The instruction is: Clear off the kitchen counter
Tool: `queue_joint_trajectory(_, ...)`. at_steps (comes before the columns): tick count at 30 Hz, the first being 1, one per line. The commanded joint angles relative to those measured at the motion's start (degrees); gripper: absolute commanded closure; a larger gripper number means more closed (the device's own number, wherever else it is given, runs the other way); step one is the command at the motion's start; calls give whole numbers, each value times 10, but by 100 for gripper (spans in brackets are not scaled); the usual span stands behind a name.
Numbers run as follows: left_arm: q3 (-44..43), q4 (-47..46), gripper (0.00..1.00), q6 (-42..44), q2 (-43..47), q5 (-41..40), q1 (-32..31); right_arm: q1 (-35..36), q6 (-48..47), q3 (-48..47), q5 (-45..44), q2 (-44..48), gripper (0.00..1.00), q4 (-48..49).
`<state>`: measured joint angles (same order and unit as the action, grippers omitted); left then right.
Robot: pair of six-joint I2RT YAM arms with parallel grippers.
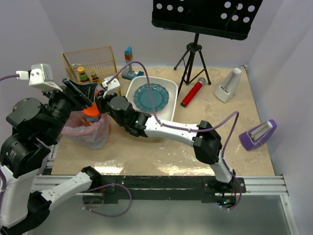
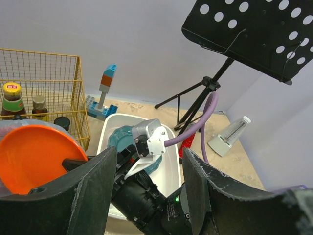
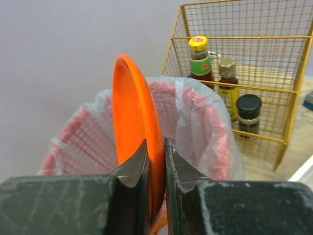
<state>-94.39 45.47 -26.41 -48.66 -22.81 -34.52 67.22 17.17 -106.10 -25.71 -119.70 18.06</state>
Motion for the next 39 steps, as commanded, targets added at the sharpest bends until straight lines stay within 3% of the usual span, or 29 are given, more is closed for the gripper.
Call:
queue_joint_trajectory(1, -3, -7, 39, 0, 0, -5, 2, 4, -71, 7, -25, 37, 100, 78)
queue_joint_trajectory(14, 6, -12, 39, -2, 3, -5, 1, 1, -15, 39, -5, 104, 100, 80)
queue_joint_trajectory(16, 5, -13, 35, -2, 1, -4, 1, -8, 8, 38, -13, 119, 100, 54)
queue_joint_trajectory(21, 6, -14, 28, -1, -3, 6, 1, -81, 103, 101, 42, 180, 100, 33)
queue_joint_trajectory(25, 11, -19, 26, -2, -6, 20, 1, -184, 198, 166, 109, 211, 100, -1)
queue_joint_trajectory(30, 22, -21, 19, -3, -8, 37, 1, -263, 242, 267, 136, 235, 100, 12)
queue_joint_trajectory(39, 26, -26, 7, 2, -18, 58, 1, -339, 305, 321, 220, 171, 100, 6)
